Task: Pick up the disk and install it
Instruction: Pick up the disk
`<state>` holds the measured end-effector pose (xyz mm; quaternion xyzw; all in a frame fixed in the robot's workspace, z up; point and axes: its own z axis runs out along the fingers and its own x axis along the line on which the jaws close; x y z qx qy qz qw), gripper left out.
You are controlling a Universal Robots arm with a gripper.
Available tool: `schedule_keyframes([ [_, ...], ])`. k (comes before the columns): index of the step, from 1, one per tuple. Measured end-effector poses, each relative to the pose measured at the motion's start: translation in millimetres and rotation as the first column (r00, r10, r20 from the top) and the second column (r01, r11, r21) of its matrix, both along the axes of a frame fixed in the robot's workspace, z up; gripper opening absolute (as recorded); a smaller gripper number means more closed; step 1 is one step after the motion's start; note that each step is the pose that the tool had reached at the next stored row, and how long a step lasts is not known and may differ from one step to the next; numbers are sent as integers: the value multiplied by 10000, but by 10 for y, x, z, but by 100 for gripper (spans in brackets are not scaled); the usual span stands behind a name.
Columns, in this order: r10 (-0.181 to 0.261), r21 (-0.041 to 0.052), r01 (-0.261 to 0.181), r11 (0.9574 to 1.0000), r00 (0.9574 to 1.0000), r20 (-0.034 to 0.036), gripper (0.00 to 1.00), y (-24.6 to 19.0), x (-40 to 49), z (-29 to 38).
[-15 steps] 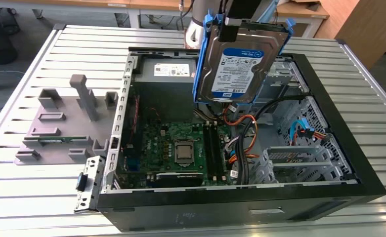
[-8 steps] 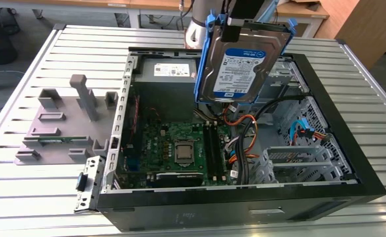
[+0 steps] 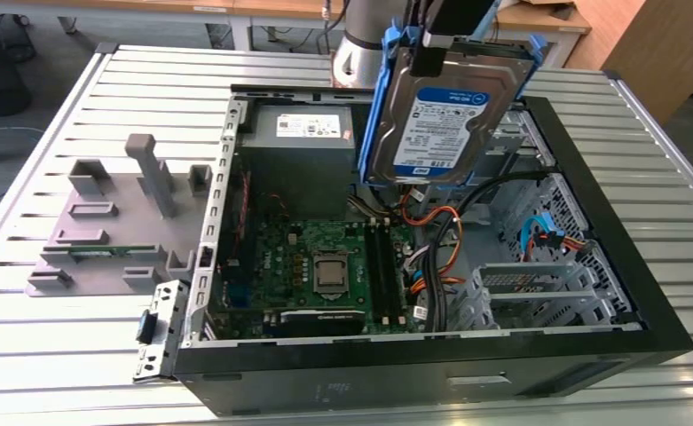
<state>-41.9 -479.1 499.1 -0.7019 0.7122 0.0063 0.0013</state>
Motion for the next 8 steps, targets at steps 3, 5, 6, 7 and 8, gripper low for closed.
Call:
schedule_keyframes([
  [3,0,1,0,10000,10000,0,36,-2,38,-1],
  [5,-1,1,1,10000,10000,0,36,-3,63,-1],
  [6,0,1,0,10000,10000,0,36,-4,75,-1],
  [7,-1,1,1,10000,10000,0,36,-4,86,-1],
  [8,0,0,0,10000,10000,0,36,-5,93,-1],
])
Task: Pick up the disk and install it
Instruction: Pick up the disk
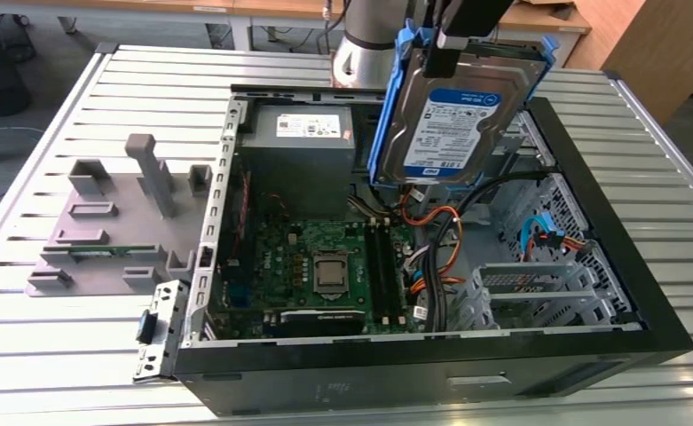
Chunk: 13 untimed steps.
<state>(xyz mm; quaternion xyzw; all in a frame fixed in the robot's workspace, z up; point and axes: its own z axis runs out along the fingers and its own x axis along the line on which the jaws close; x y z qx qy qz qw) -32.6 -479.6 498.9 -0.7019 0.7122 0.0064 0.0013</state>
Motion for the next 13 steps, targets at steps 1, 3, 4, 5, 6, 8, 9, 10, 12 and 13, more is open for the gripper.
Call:
schedule_keyframes([
  [1,0,0,0,10000,10000,0,36,-3,3,0],
  [3,0,-1,0,10000,10000,0,36,-15,5,0],
  [4,0,-2,0,10000,10000,0,36,-24,5,0],
  [5,0,-3,0,10000,10000,0,36,-34,5,0],
  [6,0,-5,0,10000,10000,0,36,-46,5,0],
  [8,0,-7,0,10000,10000,0,36,-70,5,0],
  [9,0,-8,0,10000,10000,0,36,-83,5,0],
  [10,0,-9,0,10000,10000,0,36,-96,5,0],
  [12,0,-10,0,10000,10000,0,36,-123,5,-1],
  [13,0,-11,0,10000,10000,0,36,-142,5,-1],
])
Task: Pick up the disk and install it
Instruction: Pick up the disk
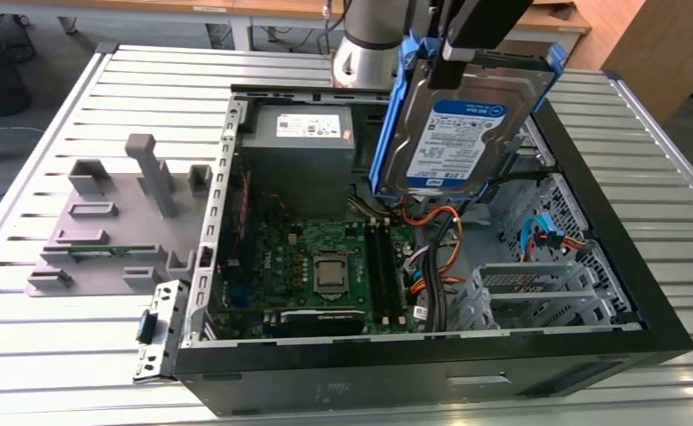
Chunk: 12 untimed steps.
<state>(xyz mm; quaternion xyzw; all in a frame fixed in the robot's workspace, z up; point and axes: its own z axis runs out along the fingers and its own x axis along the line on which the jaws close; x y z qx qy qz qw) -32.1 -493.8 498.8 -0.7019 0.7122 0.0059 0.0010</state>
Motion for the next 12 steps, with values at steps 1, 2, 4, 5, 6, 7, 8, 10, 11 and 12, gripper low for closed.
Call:
schedule_keyframes([
  [1,0,-1,0,10000,10000,0,36,-14,0,0],
  [2,0,-2,0,10000,10000,0,36,-29,0,0],
  [4,0,-7,0,10000,10000,0,36,-56,0,0],
  [5,0,-9,0,10000,10000,-1,36,-71,0,1],
  [6,0,-10,0,10000,10000,0,36,-85,0,0],
  [7,0,-11,0,10000,10000,0,36,-99,0,0],
  [8,0,-12,0,10000,10000,0,36,-113,0,0],
  [10,0,-15,0,10000,10000,0,36,-144,0,0],
  [11,0,-15,0,10000,10000,0,36,-160,0,0],
  [12,-1,-17,1,10000,10000,0,36,-176,0,0],
])
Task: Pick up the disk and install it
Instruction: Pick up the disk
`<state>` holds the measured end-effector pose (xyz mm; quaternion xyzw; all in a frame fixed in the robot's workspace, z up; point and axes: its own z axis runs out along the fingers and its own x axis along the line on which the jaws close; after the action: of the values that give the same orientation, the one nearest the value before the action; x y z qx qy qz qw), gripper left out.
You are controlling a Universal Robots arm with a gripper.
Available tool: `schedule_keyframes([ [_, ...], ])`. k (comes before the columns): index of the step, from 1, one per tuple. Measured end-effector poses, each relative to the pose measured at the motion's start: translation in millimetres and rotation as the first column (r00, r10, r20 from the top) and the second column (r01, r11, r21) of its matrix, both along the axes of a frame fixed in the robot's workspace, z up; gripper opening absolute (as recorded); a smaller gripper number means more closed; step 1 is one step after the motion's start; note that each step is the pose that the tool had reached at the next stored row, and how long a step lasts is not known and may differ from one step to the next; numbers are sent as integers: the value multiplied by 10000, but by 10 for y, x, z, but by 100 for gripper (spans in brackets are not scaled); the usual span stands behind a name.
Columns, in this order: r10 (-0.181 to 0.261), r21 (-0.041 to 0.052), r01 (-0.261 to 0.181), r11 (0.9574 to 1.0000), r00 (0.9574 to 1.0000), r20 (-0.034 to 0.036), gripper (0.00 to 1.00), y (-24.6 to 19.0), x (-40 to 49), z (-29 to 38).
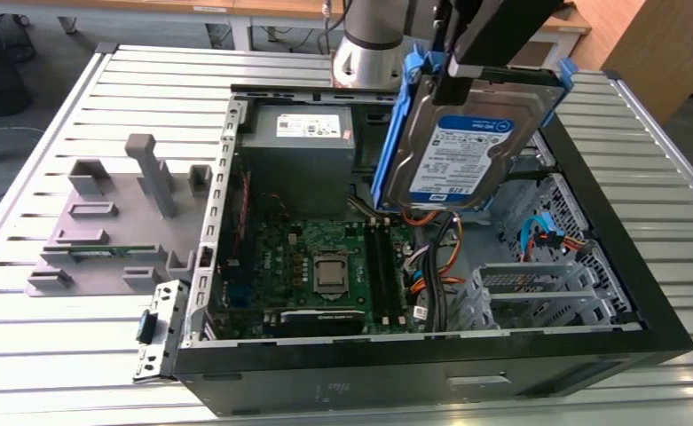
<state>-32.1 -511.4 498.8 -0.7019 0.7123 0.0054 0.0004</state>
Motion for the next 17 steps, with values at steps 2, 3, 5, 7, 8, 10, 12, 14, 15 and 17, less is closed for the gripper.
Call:
schedule_keyframes([
  [2,1,-4,-1,10000,10000,0,36,-31,1,1],
  [3,1,-5,-1,10000,10000,0,36,-49,0,0],
  [5,1,-5,-1,10000,10000,1,36,-82,0,-1],
  [7,2,-9,-2,10000,10000,0,36,-115,0,0],
  [8,1,-10,-1,10000,10000,0,36,-133,1,-1],
  [10,1,-15,-1,10000,10000,0,36,-168,0,0],
  [12,2,-17,-2,10000,10000,0,36,-206,0,-1],
  [14,1,-22,-1,10000,10000,0,36,-241,0,0],
  [15,2,-24,-2,10000,10000,0,36,-259,1,0],
  [17,2,-28,-2,10000,10000,0,36,-296,1,0],
])
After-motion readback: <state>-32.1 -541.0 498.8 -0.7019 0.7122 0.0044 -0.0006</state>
